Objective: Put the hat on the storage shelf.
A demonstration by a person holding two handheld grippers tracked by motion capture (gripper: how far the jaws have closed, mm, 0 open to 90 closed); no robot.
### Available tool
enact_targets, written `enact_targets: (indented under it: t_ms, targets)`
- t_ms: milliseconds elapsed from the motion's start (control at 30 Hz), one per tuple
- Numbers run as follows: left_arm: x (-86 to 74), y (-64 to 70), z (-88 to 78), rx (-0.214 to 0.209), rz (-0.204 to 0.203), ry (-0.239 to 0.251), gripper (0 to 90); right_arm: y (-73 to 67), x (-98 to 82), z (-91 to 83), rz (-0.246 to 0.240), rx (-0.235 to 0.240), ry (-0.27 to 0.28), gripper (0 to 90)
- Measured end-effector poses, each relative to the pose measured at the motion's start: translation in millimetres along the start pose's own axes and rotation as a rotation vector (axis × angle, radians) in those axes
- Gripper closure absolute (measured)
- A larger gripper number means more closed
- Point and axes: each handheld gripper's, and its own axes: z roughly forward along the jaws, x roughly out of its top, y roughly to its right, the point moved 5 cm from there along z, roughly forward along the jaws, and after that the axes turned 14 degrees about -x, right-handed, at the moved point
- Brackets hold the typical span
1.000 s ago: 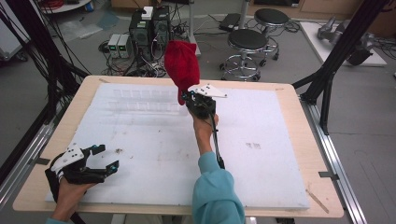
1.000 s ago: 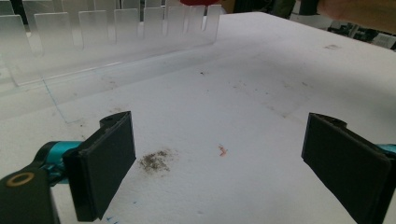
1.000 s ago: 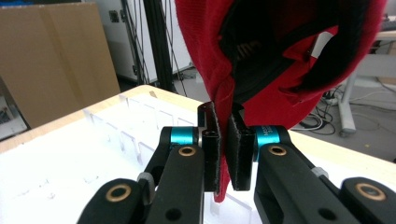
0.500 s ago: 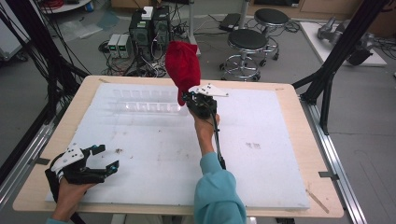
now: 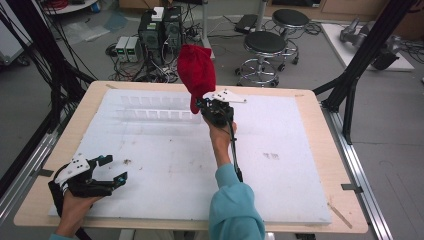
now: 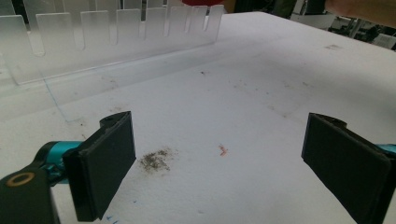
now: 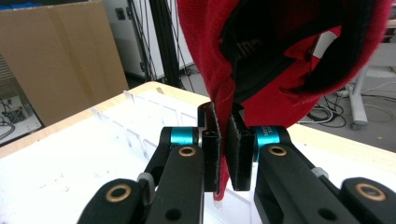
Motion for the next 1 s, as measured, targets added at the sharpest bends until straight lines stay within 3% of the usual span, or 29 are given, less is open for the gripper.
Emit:
enact_targets:
  t_ms: [200,400,567,667,933,1000]
  targets:
    - [0.1,0.2,0.1,0.001,0.005,0.001,10.1,-3.6,-4.8,3.0,-0.043,-0.003,-0.041,85.8]
    - [0.0,0.2,0.0,0.000,0.000,0.004,10.1,-6.2,-5.8,7.0,-0.058,-0.006,-0.021,85.8]
    - [0.0,0.2,-0.1,0.000,0.001,0.005,10.1,-1.6,-9.7,9.2,-0.027,-0.002,-0.041,85.7]
    - [0.0,0.3,-0.2,-0.001,0.004,0.003,10.1,-4.6,-14.8,13.4,-0.045,-0.005,-0.067,85.7]
    - [0.0,0.6,-0.5,0.000,0.004,0.007,10.1,-3.5,-17.7,12.4,-0.024,0.000,-0.093,84.6]
    - [0.0,0.8,-0.8,0.000,0.007,0.011,10.2,-1.9,-19.7,11.1,-0.027,-0.010,-0.106,76.7]
